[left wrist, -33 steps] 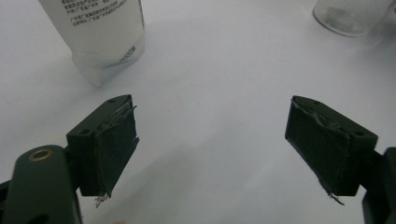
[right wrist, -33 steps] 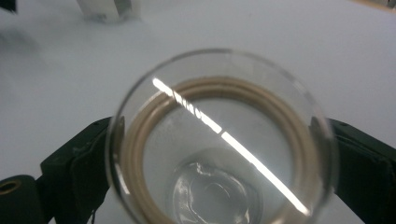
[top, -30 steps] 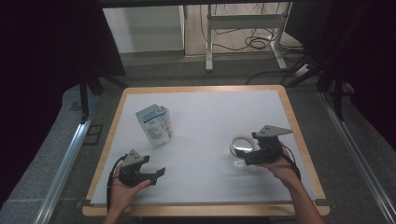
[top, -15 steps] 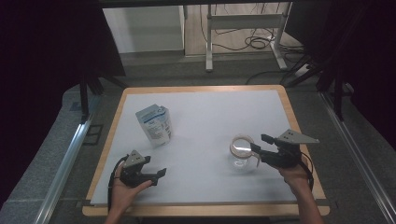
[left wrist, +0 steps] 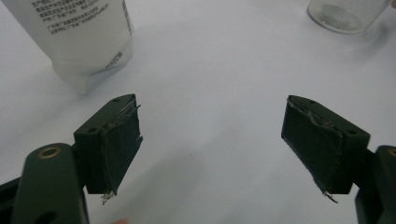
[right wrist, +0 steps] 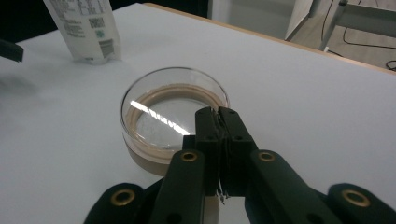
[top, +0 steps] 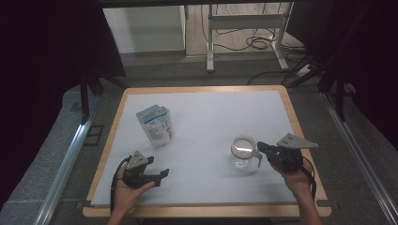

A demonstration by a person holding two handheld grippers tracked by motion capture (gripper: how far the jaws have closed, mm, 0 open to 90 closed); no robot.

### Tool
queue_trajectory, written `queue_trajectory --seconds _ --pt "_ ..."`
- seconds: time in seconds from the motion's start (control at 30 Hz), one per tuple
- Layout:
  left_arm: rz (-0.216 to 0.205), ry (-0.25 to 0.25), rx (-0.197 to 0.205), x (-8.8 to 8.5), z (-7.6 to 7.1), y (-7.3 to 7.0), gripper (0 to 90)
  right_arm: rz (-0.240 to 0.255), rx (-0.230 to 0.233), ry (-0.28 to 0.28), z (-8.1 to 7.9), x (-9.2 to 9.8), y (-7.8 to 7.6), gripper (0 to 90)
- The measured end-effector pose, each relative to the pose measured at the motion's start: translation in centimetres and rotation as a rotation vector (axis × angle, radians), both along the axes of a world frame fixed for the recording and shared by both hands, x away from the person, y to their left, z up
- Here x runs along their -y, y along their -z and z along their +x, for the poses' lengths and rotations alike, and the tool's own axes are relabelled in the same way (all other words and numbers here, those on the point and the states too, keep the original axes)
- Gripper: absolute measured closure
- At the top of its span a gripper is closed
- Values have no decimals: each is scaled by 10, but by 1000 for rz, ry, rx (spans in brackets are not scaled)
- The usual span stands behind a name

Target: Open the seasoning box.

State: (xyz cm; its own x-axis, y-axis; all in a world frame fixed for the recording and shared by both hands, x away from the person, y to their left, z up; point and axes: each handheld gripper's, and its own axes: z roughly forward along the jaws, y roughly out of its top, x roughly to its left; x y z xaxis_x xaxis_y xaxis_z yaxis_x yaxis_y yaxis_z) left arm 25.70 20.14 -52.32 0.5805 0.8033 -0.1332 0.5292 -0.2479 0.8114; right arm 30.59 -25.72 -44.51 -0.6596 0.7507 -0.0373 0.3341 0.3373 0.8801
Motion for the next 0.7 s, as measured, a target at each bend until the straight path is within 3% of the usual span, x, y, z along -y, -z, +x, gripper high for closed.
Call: queue_trajectory --seconds 0.3,0.7 --pt "-14 11 8 2 0 -1 220 -46 6 18 -6 -2 2 900" --pt "-25 25 4 5 1 -1 227 -47 9 -4 -11 -3 3 900"
